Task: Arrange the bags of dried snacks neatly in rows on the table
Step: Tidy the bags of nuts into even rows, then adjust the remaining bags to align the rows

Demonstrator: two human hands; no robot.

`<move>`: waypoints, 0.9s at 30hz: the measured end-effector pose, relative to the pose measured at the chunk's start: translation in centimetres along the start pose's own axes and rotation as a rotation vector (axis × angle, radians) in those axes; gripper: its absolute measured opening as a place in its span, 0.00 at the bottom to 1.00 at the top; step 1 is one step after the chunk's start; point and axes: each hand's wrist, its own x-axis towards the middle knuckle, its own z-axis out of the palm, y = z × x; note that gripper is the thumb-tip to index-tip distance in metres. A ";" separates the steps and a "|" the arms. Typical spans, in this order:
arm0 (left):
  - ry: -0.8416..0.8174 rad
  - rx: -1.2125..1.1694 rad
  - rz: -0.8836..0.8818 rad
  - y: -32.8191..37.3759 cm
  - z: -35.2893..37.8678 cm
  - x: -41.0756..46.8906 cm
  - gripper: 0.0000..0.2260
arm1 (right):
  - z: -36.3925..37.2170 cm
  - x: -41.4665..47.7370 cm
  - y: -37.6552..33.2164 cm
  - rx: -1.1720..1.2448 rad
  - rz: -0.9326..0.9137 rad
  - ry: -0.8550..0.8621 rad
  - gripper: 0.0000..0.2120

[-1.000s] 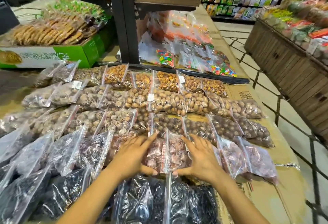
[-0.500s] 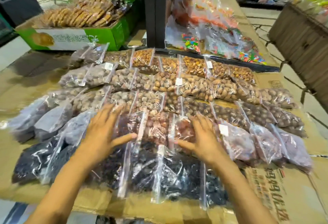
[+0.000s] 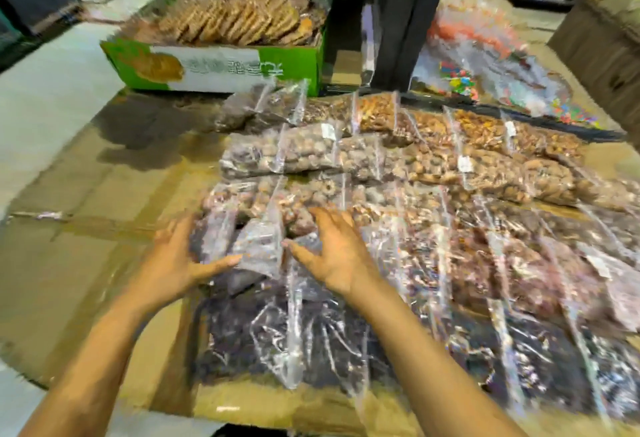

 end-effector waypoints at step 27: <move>-0.119 -0.216 0.043 -2.6 0.8 1.0 0.38 | 3.8 0.8 -3.2 0.277 0.227 0.006 0.16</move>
